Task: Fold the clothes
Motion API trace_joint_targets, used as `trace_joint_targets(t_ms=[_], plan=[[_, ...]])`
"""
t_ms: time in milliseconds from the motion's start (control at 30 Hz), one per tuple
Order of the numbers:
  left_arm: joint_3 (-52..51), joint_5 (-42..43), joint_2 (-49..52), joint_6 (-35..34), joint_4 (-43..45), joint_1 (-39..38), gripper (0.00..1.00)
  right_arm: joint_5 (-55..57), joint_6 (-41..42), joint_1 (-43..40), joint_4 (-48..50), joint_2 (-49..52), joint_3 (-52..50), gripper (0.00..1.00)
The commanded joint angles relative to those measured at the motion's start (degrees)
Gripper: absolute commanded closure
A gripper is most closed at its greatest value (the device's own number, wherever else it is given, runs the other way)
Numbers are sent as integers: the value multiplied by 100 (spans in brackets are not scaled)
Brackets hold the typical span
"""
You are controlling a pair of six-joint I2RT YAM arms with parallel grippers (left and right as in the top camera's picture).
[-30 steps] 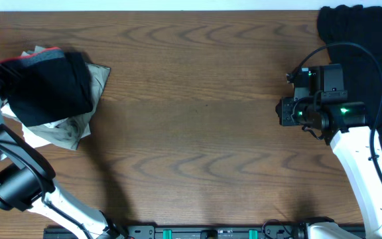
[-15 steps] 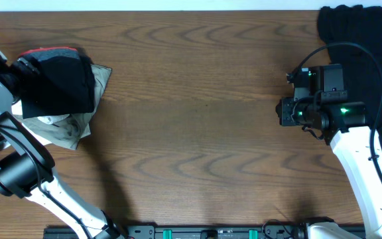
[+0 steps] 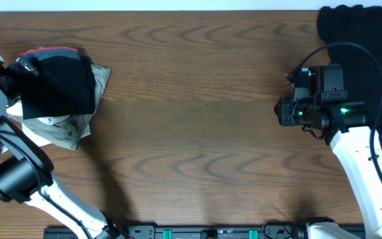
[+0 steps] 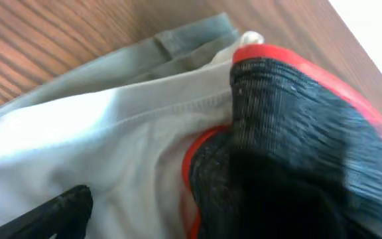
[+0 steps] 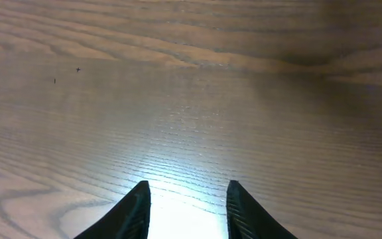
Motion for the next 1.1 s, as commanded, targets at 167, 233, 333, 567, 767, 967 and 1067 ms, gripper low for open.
trace_joint_targets(t_ms=[167,233,333,567,767,967,1067], plan=[[35,-778,-1735,131,52,79,2,35,-13,-50,-4,-55,44,59],[35,15,-1915,125,52,50,2,35,-13,-50,15,-55,44,60],[31,1294,-1941,9,44,-17,2,33,-13,-50,13,-55,44,60],[-101,1757,-1064,-857,101,-44,2,33,-13,-50,-68,-55,44,61],[-101,2304,251,-813,13,-37,2,33,-11,-50,-68,-55,44,61],[-103,2302,1036,-791,-219,22,2,35,-13,-52,-70,-55,44,61],[-105,2299,1016,-745,-223,52,2,35,-15,-50,-66,-55,44,60]])
